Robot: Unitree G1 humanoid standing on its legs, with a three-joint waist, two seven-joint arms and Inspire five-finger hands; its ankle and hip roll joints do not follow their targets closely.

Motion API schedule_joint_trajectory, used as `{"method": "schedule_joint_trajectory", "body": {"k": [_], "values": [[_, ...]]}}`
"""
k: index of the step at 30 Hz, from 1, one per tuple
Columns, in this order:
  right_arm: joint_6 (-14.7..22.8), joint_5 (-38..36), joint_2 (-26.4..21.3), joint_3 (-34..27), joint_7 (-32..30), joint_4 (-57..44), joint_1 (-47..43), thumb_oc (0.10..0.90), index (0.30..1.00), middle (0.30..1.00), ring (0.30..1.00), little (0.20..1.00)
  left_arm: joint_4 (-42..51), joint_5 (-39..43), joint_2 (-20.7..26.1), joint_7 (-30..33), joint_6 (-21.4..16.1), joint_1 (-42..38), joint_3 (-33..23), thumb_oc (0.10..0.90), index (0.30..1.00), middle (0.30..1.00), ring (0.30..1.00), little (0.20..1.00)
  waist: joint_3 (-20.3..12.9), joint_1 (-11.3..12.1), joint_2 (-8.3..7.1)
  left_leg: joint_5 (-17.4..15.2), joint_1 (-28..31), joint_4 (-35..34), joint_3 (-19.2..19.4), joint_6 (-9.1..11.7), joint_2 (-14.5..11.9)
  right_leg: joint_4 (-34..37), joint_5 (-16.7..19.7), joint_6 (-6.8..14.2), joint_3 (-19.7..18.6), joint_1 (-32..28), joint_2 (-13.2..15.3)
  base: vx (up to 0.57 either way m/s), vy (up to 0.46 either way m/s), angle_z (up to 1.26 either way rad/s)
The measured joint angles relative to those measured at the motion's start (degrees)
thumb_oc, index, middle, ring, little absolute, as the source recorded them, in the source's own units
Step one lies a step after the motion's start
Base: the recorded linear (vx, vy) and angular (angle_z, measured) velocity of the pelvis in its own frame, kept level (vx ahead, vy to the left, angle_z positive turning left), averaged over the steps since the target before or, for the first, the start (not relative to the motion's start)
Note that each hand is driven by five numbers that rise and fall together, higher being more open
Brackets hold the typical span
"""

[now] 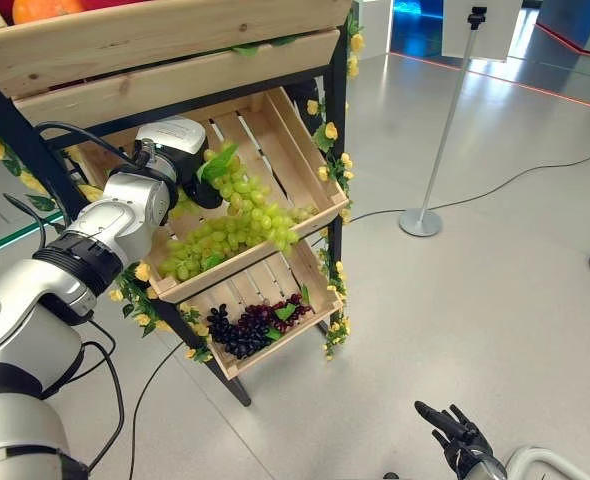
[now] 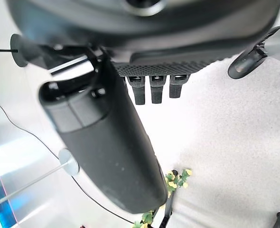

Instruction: Pick up the fruits from the basket on one side to the basket on the other side

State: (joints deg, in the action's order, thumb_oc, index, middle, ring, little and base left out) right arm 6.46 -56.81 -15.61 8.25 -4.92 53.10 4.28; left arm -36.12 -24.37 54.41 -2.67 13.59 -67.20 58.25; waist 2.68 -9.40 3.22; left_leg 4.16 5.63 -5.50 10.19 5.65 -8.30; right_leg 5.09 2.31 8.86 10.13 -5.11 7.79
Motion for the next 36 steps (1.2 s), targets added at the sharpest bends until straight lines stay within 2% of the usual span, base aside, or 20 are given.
{"method": "schedule_joint_trajectory", "body": {"k": [8, 13, 22, 36], "values": [[-0.3, 0.0, 0.0, 0.1, 0.0, 0.0, 0.0, 0.8, 0.9, 0.9, 0.9, 0.9, -1.3, 4.1, -0.2, 0.0, 0.7, 0.0, -0.4, 0.8, 0.9, 0.9, 0.9, 0.9, 0.0, -0.5, 0.09, 0.0, 0.1, 0.3, 0.1, 0.0, 0.0, 0.0, 0.1, 0.1, -0.1, 0.0, -0.1, 0.0, 0.0, 0.0], [-0.3, 0.0, 0.0, 0.9, 0.0, 0.0, -0.1, 0.8, 0.9, 0.9, 0.9, 0.9, -2.8, 7.3, -2.2, 0.0, 1.2, 0.9, -3.6, 0.8, 0.9, 0.9, 0.9, 0.9, -0.1, -0.2, 0.13, 0.0, 0.5, 0.3, 0.0, 0.0, 0.0, 0.0, 0.1, 0.1, 0.0, -0.5, -0.1, 0.0, 0.0, 0.0], [-0.4, 0.0, 0.0, 1.3, 0.0, 0.0, -0.2, 0.8, 0.9, 0.9, 0.9, 0.9, -6.8, 8.5, -4.3, 0.1, 2.4, 1.7, -5.1, 0.8, 0.9, 0.9, 0.9, 0.9, -0.2, -0.4, 0.24, 0.0, 0.5, 0.0, 0.1, 0.0, -0.1, 0.0, 0.1, 0.0, -0.1, -0.5, -0.2, 0.0, 0.0, 0.0], [-0.6, 0.0, 0.0, 1.4, 0.0, -0.1, -0.1, 0.8, 0.9, 0.9, 0.9, 0.9, -7.9, 9.4, -4.4, 0.2, 4.5, 4.1, -7.4, 0.8, 0.9, 0.9, 0.9, 0.9, -0.3, -0.4, 0.07, 0.0, 0.6, 0.0, 0.1, 0.0, -0.1, 0.0, 0.1, 0.0, -0.1, -0.5, -0.3, 0.0, 0.0, 0.0]]}}
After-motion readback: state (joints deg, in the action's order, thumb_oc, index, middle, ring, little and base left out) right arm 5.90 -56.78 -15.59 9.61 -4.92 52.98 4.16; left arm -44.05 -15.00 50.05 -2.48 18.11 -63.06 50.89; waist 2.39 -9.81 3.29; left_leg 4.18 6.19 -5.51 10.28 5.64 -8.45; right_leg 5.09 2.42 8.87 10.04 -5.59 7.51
